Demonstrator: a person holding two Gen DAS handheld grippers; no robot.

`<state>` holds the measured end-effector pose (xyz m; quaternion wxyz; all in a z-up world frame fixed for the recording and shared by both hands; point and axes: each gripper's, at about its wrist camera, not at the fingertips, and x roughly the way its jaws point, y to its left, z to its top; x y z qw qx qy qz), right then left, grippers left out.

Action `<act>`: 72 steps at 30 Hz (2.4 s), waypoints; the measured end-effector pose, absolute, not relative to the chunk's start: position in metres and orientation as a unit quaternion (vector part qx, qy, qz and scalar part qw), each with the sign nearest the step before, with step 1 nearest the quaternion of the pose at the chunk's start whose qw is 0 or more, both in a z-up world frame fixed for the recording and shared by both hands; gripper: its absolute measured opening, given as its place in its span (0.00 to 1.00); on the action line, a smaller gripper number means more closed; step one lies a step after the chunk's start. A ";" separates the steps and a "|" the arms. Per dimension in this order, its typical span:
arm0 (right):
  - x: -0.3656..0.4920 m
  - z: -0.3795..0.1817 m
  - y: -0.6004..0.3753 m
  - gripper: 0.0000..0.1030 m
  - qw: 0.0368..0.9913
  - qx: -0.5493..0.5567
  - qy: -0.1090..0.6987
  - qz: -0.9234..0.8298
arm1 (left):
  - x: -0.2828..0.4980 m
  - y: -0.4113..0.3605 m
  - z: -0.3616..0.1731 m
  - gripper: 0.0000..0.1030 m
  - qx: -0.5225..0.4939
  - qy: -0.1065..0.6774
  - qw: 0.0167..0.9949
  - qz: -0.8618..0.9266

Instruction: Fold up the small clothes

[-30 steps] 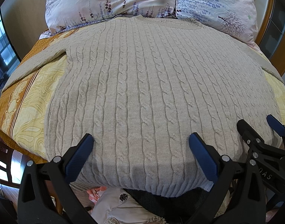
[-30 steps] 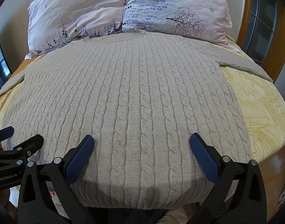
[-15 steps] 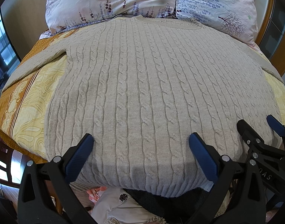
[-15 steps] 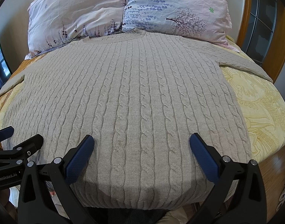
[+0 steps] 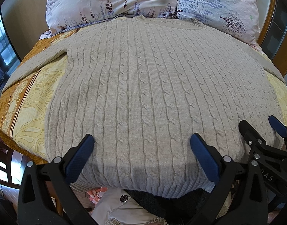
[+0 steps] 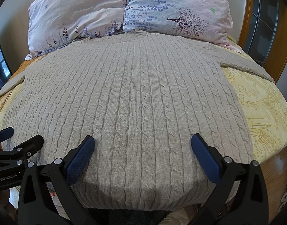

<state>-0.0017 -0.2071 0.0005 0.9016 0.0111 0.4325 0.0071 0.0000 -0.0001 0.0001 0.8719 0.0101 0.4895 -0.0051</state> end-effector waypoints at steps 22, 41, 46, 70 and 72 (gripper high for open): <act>-0.003 -0.002 -0.205 0.99 0.900 0.009 0.437 0.011 | 0.004 -0.001 0.001 0.98 0.012 0.497 0.867 -0.007; 0.085 0.026 -0.420 0.75 0.856 0.324 0.400 -0.037 | 0.028 0.024 0.019 0.98 -0.033 0.427 0.903 -0.041; 0.118 0.005 -0.487 0.61 0.810 0.410 0.409 -0.097 | 0.042 0.026 0.029 0.98 -0.045 0.390 0.915 -0.088; 0.147 -0.030 -0.590 0.11 0.790 0.461 0.346 -0.209 | 0.127 0.039 0.041 0.98 -0.079 0.414 0.898 -0.129; 0.151 -0.021 -0.583 0.10 0.807 0.432 0.341 -0.214 | 0.132 0.042 0.039 0.98 -0.093 0.421 0.892 -0.137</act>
